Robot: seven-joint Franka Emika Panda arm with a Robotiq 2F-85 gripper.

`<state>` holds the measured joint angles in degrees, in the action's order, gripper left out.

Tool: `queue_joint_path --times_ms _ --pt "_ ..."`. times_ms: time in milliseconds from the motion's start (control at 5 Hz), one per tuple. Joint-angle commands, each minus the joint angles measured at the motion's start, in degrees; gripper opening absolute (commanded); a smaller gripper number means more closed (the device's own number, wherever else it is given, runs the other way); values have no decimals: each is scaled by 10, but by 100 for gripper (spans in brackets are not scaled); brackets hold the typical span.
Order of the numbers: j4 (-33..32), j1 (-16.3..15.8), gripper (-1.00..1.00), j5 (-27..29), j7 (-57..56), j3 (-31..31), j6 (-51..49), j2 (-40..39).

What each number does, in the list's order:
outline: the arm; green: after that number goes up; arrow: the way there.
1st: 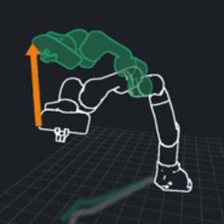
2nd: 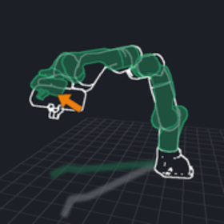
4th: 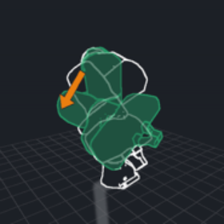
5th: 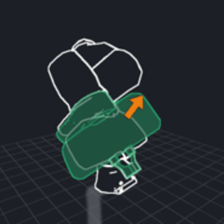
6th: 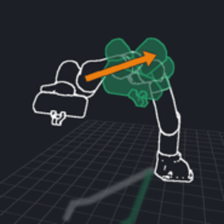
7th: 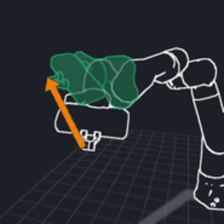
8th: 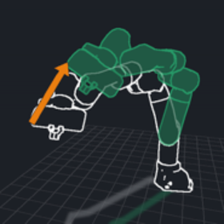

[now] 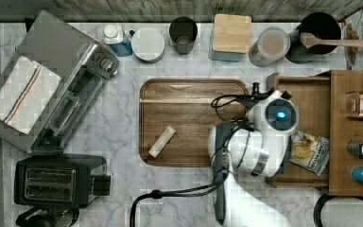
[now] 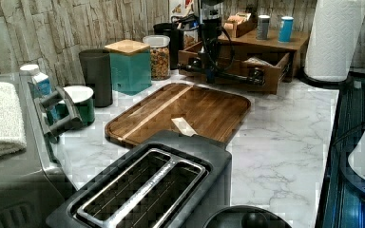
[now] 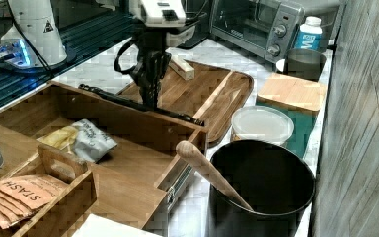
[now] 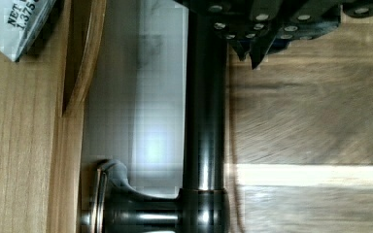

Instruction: Close the drawer.

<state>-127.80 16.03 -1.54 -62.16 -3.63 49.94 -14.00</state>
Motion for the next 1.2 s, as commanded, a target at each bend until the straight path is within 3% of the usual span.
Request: queue_joint_path --times_ms 200,400,600,800,1200 --pt "203 86 -100 -21 -163 -107 -86 -87" --pt "282 166 -100 18 -295 -75 -49 -154" --pt "374 174 -100 5 -312 -97 -102 -196" --pt "308 167 -100 -14 -270 -112 -47 -143" --pt "308 159 -100 -7 -273 -122 -47 -144"
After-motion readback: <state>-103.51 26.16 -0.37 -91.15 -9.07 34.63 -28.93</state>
